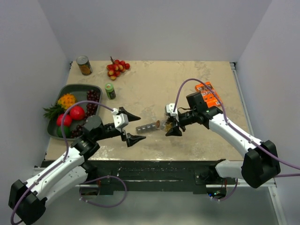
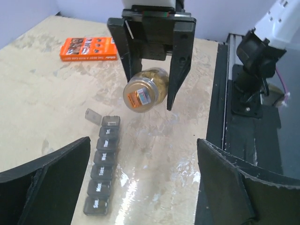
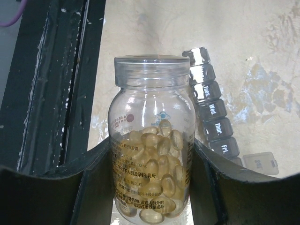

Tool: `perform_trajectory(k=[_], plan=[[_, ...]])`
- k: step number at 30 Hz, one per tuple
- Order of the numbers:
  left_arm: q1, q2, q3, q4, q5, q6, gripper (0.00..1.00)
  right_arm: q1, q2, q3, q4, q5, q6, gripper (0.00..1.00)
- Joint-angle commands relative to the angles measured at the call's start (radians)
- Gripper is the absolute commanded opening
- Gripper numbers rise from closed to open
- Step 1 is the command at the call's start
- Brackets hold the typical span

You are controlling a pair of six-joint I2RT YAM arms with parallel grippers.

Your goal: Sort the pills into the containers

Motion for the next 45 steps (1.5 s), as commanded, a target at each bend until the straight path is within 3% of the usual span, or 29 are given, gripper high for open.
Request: perform_trajectory(k=[1, 8, 26, 34, 37, 40, 41, 43, 44, 45], plan=[[-0.002, 0.121, 0.039, 0.204, 0.188, 0.156, 0.99, -0.001, -0.031, -0.009, -0.033, -0.042, -0.081, 0.00], [-0.077, 0.269, 0.143, 0.140, 0.205, 0.290, 0.98, -0.001, -0.034, -0.015, -0.049, -0.037, -0.121, 0.00], [-0.148, 0.412, 0.204, 0.174, 0.157, 0.357, 0.94, -0.002, -0.038, -0.017, -0.059, -0.051, -0.139, 0.00], [-0.181, 0.479, 0.240, 0.174, 0.050, 0.370, 0.84, -0.002, -0.040, -0.018, -0.059, -0.053, -0.141, 0.00], [-0.184, 0.499, 0.256, 0.152, 0.048, 0.371, 0.72, -0.002, -0.038, -0.018, -0.061, -0.053, -0.141, 0.00], [-0.184, 0.519, 0.276, 0.108, 0.044, 0.358, 0.52, -0.002, -0.038, -0.018, -0.059, -0.054, -0.141, 0.00], [-0.184, 0.524, 0.281, 0.109, 0.047, 0.347, 0.39, -0.002, -0.040, -0.018, -0.059, -0.054, -0.139, 0.00], [-0.186, 0.528, 0.280, 0.120, 0.053, 0.290, 0.21, -0.001, -0.040, -0.018, -0.056, -0.051, -0.138, 0.00], [-0.186, 0.530, 0.278, 0.119, 0.058, 0.269, 0.01, -0.002, -0.038, -0.018, -0.055, -0.048, -0.133, 0.00], [-0.184, 0.531, 0.278, 0.117, 0.062, 0.243, 0.00, -0.001, -0.040, -0.020, -0.052, -0.041, -0.132, 0.00]])
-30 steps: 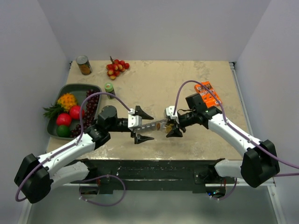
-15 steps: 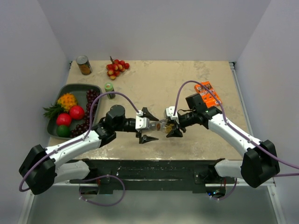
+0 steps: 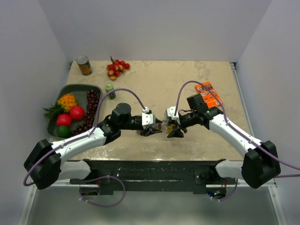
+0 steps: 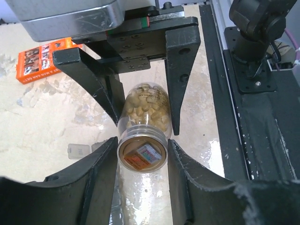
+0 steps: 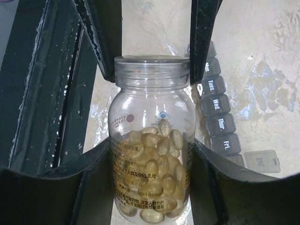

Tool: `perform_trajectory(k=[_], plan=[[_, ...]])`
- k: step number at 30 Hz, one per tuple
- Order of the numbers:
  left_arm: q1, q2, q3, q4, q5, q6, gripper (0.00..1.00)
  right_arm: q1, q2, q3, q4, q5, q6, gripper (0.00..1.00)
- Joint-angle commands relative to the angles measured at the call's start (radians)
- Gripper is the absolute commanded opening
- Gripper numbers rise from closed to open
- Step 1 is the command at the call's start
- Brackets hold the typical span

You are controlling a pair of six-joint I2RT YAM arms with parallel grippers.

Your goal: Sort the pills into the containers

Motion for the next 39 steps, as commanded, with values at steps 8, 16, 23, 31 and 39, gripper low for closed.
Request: perform_trajectory(k=[8, 16, 23, 31, 39], plan=[[-0.004, -0.023, -0.050, 0.151, -0.156, -0.915, 0.00, -0.019, -0.041, -0.008, 0.114, 0.060, 0.121, 0.00], [-0.009, 0.075, 0.164, -0.355, -0.348, -1.494, 0.00, -0.039, -0.044, -0.016, 0.155, 0.086, 0.161, 0.00], [-0.006, 0.081, 0.146, -0.177, -0.236, -1.569, 0.73, -0.058, -0.056, -0.019, 0.154, 0.067, 0.163, 0.00], [0.099, -0.034, 0.034, -0.084, -0.141, -1.375, 0.99, -0.061, -0.061, -0.017, 0.143, 0.050, 0.151, 0.00], [0.202, -0.207, 0.017, -0.143, 0.083, -0.656, 0.99, -0.070, -0.069, -0.005, 0.076, 0.011, 0.077, 0.00]])
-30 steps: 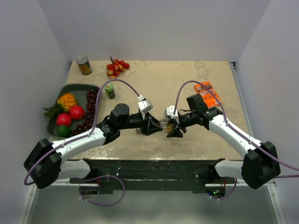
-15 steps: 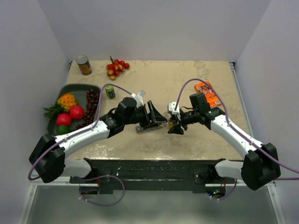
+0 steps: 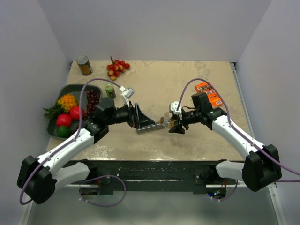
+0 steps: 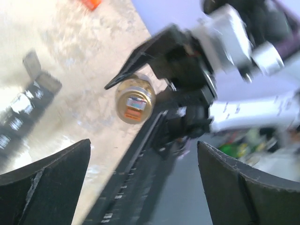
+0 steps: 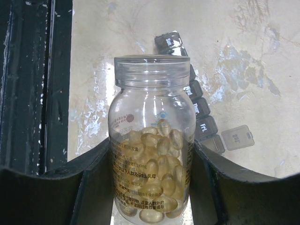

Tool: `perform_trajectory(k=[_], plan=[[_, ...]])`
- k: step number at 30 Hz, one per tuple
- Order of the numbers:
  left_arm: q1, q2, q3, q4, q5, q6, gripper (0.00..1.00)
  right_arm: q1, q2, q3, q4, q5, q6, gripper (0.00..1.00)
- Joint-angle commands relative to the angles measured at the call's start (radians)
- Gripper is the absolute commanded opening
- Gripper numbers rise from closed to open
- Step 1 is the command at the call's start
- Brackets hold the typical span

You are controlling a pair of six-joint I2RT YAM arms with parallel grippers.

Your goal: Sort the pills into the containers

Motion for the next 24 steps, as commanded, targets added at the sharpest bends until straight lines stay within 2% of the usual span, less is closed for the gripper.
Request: perform_trajectory(k=[1, 3, 5, 6, 8, 10, 16, 19, 24], plan=[[0.002, -0.098, 0.002, -0.016, 0.181, 0.594, 0.99, -0.008, -0.035, 0.018, -0.030, -0.057, -0.066, 0.00], [-0.005, -0.164, -0.060, 0.040, 0.158, 0.795, 0.99, -0.007, -0.032, 0.018, -0.046, -0.072, -0.083, 0.00], [-0.014, -0.226, -0.120, 0.134, 0.152, 0.883, 0.99, -0.008, -0.030, 0.017, -0.053, -0.081, -0.098, 0.00], [-0.019, -0.239, -0.172, 0.238, 0.148, 0.961, 0.99, -0.008, -0.029, 0.018, -0.064, -0.083, -0.107, 0.00], [-0.021, -0.224, -0.189, 0.301, 0.152, 0.995, 0.99, -0.007, -0.030, 0.015, -0.069, -0.089, -0.120, 0.00], [-0.024, -0.151, -0.142, 0.302, 0.170, 1.032, 0.99, -0.008, -0.029, 0.014, -0.076, -0.098, -0.133, 0.00], [-0.148, 0.018, -0.018, 0.262, 0.117, 1.155, 0.99, -0.007, -0.024, 0.014, -0.082, -0.112, -0.144, 0.00], [-0.168, 0.094, 0.030, 0.242, 0.120, 1.166, 0.95, -0.008, -0.029, 0.014, -0.084, -0.111, -0.147, 0.00], [-0.185, 0.135, 0.048, 0.291, 0.108, 1.143, 0.89, -0.007, -0.027, 0.012, -0.086, -0.112, -0.147, 0.00]])
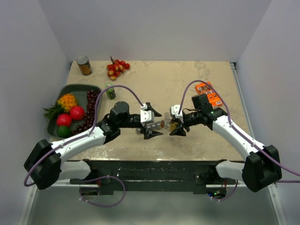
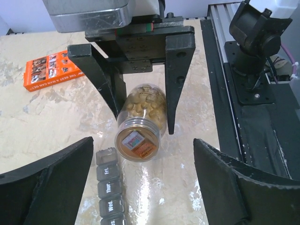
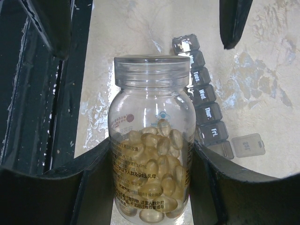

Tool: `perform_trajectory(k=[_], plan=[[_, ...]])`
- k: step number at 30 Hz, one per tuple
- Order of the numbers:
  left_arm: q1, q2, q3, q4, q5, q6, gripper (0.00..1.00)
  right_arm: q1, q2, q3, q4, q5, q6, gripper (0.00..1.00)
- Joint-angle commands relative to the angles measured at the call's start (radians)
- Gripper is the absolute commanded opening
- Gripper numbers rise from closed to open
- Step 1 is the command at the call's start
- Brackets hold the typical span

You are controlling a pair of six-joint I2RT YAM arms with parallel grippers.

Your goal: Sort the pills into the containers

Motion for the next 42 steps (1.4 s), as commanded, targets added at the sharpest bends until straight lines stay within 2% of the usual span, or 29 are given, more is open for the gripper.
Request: perform_trajectory(k=[1, 3, 8, 12, 14, 17, 19, 20, 21, 23, 25, 26, 27, 28, 29, 31, 32, 34, 35, 38, 40, 41, 42], plan=[[-0.013, 0.031, 0.050, 0.088, -0.010, 0.040, 0.87, -0.002, -0.021, 0.014, 0.003, -0.051, -0.021, 0.00], [-0.016, 0.045, 0.071, 0.058, -0.018, 0.040, 0.81, -0.001, -0.021, 0.014, 0.003, -0.051, -0.021, 0.00], [-0.016, 0.080, 0.088, 0.015, -0.030, 0.037, 0.73, -0.001, -0.022, 0.014, 0.003, -0.053, -0.023, 0.00], [-0.016, 0.095, 0.096, 0.004, -0.038, 0.029, 0.56, -0.002, -0.021, 0.014, 0.003, -0.051, -0.021, 0.00], [-0.016, 0.106, 0.107, -0.022, -0.038, 0.024, 0.53, -0.001, -0.022, 0.014, 0.003, -0.051, -0.021, 0.00], [-0.016, 0.117, 0.123, -0.056, -0.036, 0.015, 0.42, -0.002, -0.021, 0.014, 0.003, -0.051, -0.021, 0.00], [-0.017, 0.120, 0.130, -0.067, -0.032, 0.000, 0.29, -0.002, -0.021, 0.014, 0.003, -0.048, -0.021, 0.00], [-0.017, 0.120, 0.134, -0.071, -0.023, -0.037, 0.18, -0.001, -0.021, 0.014, 0.006, -0.047, -0.021, 0.00], [-0.016, 0.121, 0.137, -0.071, -0.015, -0.066, 0.12, -0.002, -0.021, 0.012, 0.008, -0.044, -0.016, 0.00], [-0.016, 0.130, 0.156, -0.091, 0.000, -0.190, 0.00, -0.002, -0.024, 0.010, 0.023, -0.024, -0.004, 0.00], [-0.011, 0.149, 0.173, -0.106, -0.018, -0.326, 0.00, -0.002, -0.025, 0.009, 0.034, -0.011, 0.013, 0.00], [-0.008, 0.160, 0.194, -0.145, -0.054, -0.476, 0.00, -0.002, -0.025, 0.007, 0.043, -0.004, 0.019, 0.00], [-0.004, 0.182, 0.206, -0.169, -0.070, -0.553, 0.00, -0.004, -0.024, 0.007, 0.046, -0.001, 0.026, 0.00], [0.009, 0.196, 0.219, -0.198, -0.076, -0.624, 0.00, -0.004, -0.024, 0.007, 0.049, 0.001, 0.030, 0.00], [0.016, 0.209, 0.235, -0.241, -0.066, -0.758, 0.00, -0.002, -0.025, 0.007, 0.054, 0.004, 0.033, 0.00], [0.026, 0.223, 0.207, -0.237, -0.053, -0.900, 0.00, -0.005, -0.027, 0.006, 0.058, 0.010, 0.040, 0.00], [0.026, 0.218, 0.193, -0.222, -0.070, -1.056, 0.00, -0.004, -0.025, 0.006, 0.063, 0.012, 0.042, 0.00], [0.024, 0.209, 0.183, -0.234, -0.084, -1.184, 0.00, -0.007, -0.027, 0.006, 0.066, 0.018, 0.048, 0.00], [0.024, 0.203, 0.191, -0.302, -0.123, -1.259, 0.00, -0.007, -0.027, 0.006, 0.066, 0.016, 0.048, 0.00], [0.021, 0.157, 0.196, -0.337, -0.197, -1.360, 0.00, -0.010, -0.031, 0.003, 0.072, 0.021, 0.054, 0.00], [0.027, 0.137, 0.185, -0.309, -0.178, -1.422, 0.00, -0.012, -0.030, 0.001, 0.075, 0.021, 0.056, 0.00], [0.026, 0.137, 0.185, -0.292, -0.168, -1.431, 0.12, -0.013, -0.031, 0.001, 0.075, 0.022, 0.057, 0.00], [0.029, 0.138, 0.183, -0.274, -0.156, -1.438, 0.19, -0.013, -0.031, 0.001, 0.075, 0.021, 0.057, 0.00]])
